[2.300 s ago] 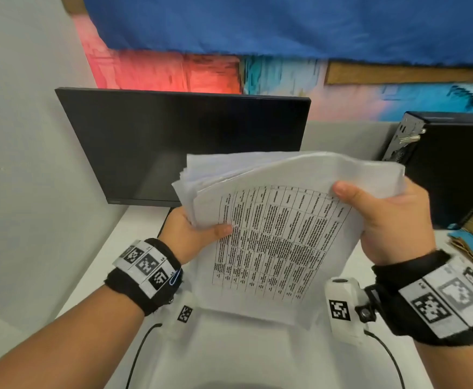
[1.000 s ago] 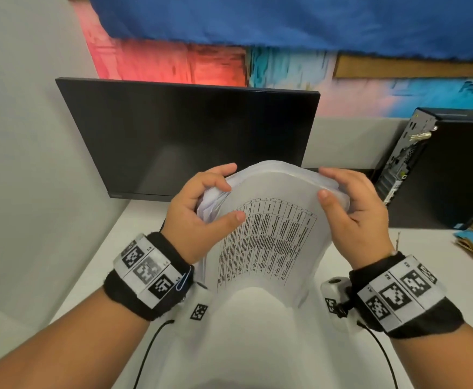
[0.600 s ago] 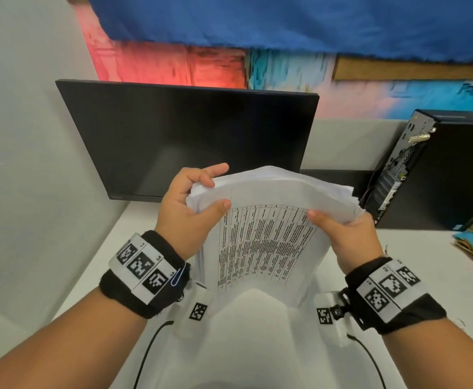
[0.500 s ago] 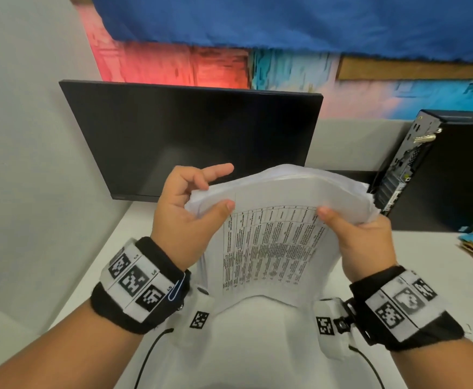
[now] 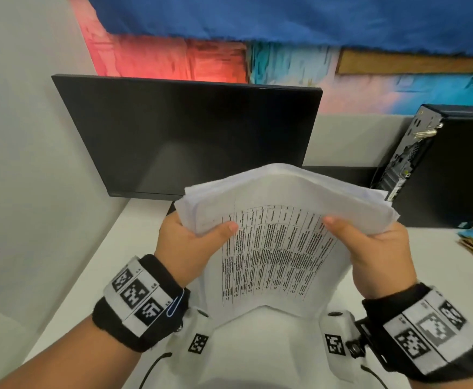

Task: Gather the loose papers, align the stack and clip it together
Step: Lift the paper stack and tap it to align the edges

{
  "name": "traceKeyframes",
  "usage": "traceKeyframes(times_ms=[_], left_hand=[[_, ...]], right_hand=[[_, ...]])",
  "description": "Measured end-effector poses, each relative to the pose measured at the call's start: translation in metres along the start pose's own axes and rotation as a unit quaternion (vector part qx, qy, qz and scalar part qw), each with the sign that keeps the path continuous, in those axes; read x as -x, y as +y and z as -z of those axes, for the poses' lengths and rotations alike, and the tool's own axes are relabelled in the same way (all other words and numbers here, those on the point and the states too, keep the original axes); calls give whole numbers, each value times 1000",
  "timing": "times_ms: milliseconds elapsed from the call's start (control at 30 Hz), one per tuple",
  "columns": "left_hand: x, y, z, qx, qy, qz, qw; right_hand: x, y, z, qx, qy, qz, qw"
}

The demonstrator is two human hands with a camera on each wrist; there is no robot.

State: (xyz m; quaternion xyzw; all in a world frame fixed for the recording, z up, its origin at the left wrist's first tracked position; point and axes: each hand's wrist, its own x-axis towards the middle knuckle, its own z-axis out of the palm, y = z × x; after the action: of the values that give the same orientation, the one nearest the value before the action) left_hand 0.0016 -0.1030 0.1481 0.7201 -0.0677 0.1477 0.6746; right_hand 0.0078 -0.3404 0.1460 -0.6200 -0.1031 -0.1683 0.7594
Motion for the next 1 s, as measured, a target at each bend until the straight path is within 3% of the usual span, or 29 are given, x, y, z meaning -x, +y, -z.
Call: traceKeyframes(times_ms=[233,500,833,1000], left_hand=[[-8,15,0,-4,-77,-123,989],[-15,7,2,73,-85,-97,989],[-19,4,4,75,-66,-100,990],[-22,-7,4,-2,-51,-45,998]], right_hand=[[-14,-12,-4,31,16,73,997],[-22,-14,-3,220,-14,133,966],[-24,-7,7,184,0,85,979],[-22,-16,0,160,59,54,984]])
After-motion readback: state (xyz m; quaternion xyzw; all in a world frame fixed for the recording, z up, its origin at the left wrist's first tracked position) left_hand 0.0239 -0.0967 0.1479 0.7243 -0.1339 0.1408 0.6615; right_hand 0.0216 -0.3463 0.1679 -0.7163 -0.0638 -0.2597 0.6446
